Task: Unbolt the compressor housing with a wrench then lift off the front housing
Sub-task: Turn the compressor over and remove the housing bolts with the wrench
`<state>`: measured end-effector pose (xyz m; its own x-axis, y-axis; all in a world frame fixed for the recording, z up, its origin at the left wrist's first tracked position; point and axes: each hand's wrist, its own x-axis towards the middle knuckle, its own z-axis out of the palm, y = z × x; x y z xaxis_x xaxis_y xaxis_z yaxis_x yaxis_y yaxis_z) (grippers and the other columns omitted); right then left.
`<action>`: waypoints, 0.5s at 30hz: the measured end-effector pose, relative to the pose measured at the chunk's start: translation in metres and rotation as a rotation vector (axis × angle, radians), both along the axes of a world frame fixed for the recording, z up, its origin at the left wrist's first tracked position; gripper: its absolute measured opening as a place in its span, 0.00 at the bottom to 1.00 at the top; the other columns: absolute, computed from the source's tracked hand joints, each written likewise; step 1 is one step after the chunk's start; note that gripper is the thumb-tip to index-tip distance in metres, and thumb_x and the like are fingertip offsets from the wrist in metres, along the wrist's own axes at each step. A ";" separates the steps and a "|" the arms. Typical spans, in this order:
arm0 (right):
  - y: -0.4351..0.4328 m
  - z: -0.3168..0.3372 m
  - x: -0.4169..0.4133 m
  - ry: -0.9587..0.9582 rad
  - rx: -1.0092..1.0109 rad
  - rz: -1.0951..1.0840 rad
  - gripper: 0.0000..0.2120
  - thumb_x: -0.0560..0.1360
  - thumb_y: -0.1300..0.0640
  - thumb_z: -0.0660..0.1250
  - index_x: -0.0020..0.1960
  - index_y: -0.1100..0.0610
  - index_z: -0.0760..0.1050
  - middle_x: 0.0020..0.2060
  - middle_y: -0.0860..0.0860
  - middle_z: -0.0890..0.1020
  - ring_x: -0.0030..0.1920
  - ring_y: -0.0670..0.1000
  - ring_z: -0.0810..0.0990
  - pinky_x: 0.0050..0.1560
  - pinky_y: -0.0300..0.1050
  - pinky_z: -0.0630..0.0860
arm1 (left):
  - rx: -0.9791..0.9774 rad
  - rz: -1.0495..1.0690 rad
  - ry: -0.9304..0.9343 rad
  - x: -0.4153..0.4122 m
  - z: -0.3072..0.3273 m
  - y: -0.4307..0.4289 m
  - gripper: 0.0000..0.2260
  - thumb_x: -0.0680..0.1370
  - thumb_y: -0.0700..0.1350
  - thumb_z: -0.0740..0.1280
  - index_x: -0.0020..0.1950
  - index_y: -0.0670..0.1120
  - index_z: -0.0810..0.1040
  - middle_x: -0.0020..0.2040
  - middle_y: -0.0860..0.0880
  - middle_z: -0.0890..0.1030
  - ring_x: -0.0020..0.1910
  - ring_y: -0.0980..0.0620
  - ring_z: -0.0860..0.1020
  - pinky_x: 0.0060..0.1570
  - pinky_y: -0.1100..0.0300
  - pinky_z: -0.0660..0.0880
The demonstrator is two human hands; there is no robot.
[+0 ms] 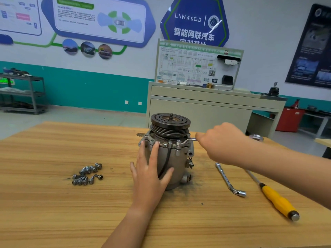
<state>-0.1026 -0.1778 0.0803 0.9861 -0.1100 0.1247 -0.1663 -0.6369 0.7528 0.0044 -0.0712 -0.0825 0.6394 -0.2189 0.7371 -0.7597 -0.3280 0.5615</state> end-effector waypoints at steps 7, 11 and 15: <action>-0.028 -0.019 0.030 -0.175 0.106 0.045 0.14 0.76 0.68 0.57 0.60 0.58 0.65 0.41 0.51 0.78 0.43 0.55 0.79 0.37 0.43 0.67 | 0.035 -0.016 0.003 0.001 0.000 0.001 0.40 0.70 0.53 0.73 0.70 0.63 0.47 0.74 0.54 0.43 0.74 0.55 0.45 0.68 0.39 0.48; -0.035 -0.028 0.032 -0.321 0.157 0.106 0.11 0.77 0.66 0.57 0.58 0.58 0.68 0.47 0.52 0.80 0.47 0.55 0.79 0.44 0.43 0.69 | 0.032 -0.030 -0.003 0.003 -0.002 0.002 0.41 0.70 0.55 0.72 0.70 0.65 0.46 0.74 0.55 0.41 0.74 0.55 0.44 0.69 0.42 0.45; -0.046 -0.023 0.006 -0.657 0.503 0.290 0.11 0.80 0.57 0.57 0.59 0.58 0.73 0.39 0.53 0.80 0.36 0.56 0.78 0.32 0.45 0.69 | -0.004 -0.011 -0.010 0.005 -0.002 0.000 0.40 0.69 0.52 0.75 0.71 0.61 0.52 0.74 0.53 0.46 0.74 0.52 0.48 0.68 0.36 0.49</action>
<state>-0.0964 -0.2239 0.0570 0.7294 -0.0611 0.6814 -0.2477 -0.9520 0.1798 0.0089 -0.0710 -0.0846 0.6293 -0.2228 0.7445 -0.7689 -0.3177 0.5549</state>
